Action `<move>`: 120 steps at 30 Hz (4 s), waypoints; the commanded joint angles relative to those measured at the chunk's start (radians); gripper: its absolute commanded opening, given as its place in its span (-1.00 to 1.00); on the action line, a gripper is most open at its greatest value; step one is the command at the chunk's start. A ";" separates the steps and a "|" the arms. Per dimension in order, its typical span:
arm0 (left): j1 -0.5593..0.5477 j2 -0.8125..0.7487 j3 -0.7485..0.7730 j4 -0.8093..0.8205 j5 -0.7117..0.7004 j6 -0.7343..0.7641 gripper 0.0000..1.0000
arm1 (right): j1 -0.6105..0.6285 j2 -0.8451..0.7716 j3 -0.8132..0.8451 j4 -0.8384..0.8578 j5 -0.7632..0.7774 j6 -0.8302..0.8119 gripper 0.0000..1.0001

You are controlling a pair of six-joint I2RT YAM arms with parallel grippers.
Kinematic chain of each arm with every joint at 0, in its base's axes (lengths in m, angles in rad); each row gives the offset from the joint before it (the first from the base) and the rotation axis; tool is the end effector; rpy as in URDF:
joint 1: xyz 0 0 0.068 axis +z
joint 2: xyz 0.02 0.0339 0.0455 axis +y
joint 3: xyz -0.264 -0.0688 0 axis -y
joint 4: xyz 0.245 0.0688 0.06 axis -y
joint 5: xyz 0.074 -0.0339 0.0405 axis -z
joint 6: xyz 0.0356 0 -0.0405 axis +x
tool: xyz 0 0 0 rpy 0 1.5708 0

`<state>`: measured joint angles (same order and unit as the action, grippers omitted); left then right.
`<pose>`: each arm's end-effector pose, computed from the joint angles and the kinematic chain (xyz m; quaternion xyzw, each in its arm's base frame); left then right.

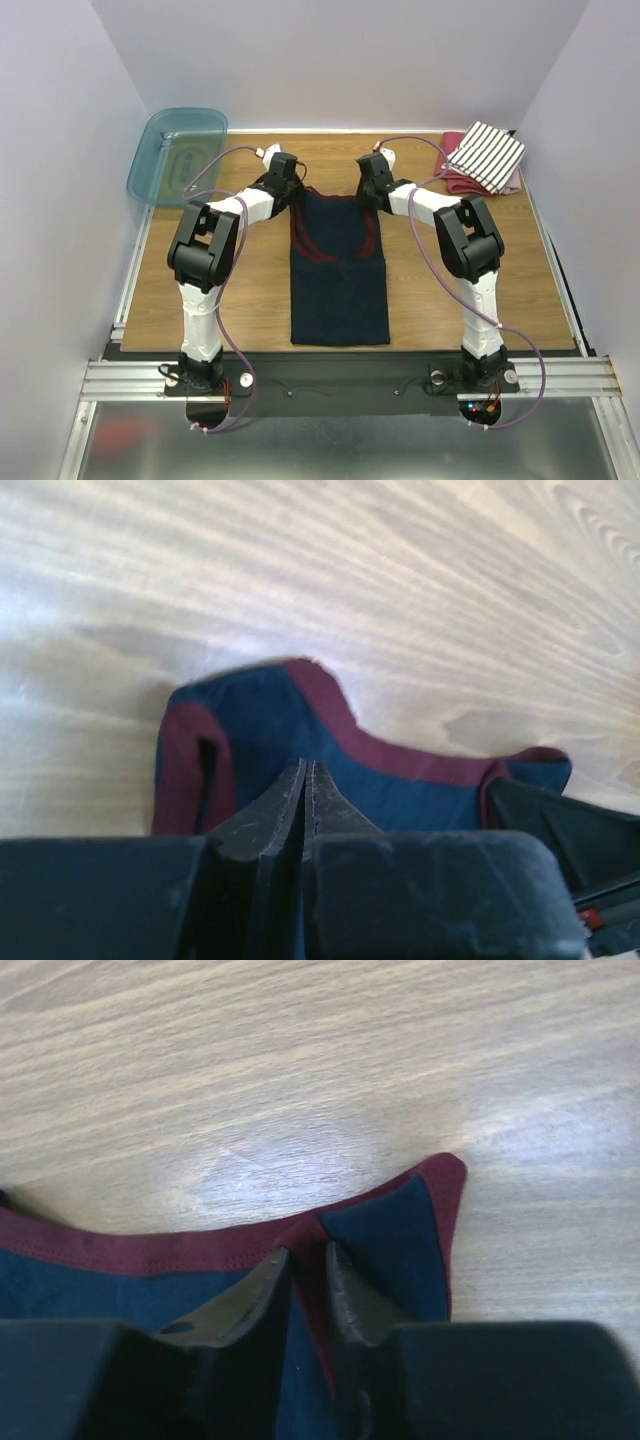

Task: Fold and stack the tank tops
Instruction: Fold the tank top

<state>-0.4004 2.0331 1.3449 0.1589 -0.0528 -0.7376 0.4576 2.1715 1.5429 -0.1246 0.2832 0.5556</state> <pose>0.4240 -0.1774 0.1852 -0.1585 0.8526 -0.2487 0.4313 0.4364 0.2038 0.1618 0.1005 0.9046 0.0777 0.4069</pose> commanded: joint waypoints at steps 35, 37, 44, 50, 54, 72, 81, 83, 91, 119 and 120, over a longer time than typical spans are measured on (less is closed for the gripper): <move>0.130 0.008 0.103 -0.084 -0.073 0.010 -0.91 | -0.007 -0.437 -0.317 -0.017 -0.124 -0.034 -0.19; 0.126 0.042 0.135 -0.076 -0.042 0.010 -0.92 | -0.007 -0.452 -0.328 -0.018 -0.128 -0.034 -0.19; 0.094 0.050 0.158 -0.044 -0.019 0.012 -0.94 | -0.007 -0.441 -0.333 -0.018 -0.131 -0.034 -0.20; 0.077 0.045 0.152 -0.024 -0.007 0.007 -0.95 | -0.007 -0.421 -0.328 -0.018 -0.130 -0.029 -0.20; 0.071 0.075 0.160 -0.022 0.013 0.000 -0.97 | -0.007 -0.414 -0.328 -0.018 -0.130 -0.031 -0.20; 0.058 0.211 0.159 0.030 0.033 -0.057 -0.97 | -0.007 -0.401 -0.331 -0.018 -0.128 -0.042 -0.19; 0.061 0.136 0.118 0.145 0.024 -0.010 -0.64 | -0.008 -0.394 -0.284 -0.018 -0.147 -0.065 -0.19; 0.063 0.113 0.135 0.154 0.027 0.038 -0.55 | -0.007 -0.403 -0.273 -0.020 -0.151 -0.072 -0.18; 0.069 -0.138 0.050 0.162 0.001 0.127 -0.29 | -0.008 -0.538 -0.362 -0.076 -0.191 -0.062 0.15; -0.564 -1.254 -0.846 -0.779 -0.070 -0.479 0.09 | 0.127 -1.375 -1.210 -0.434 -0.708 0.397 0.21; -0.565 -1.248 -0.874 -0.759 -0.029 -0.480 0.09 | 0.127 -1.377 -1.227 -0.432 -0.719 0.402 0.21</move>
<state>-0.9596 0.7921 0.5034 -0.5396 -0.1329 -1.1568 0.5728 0.8097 0.3481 -0.5335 -0.3683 0.9096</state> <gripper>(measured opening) 0.541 0.608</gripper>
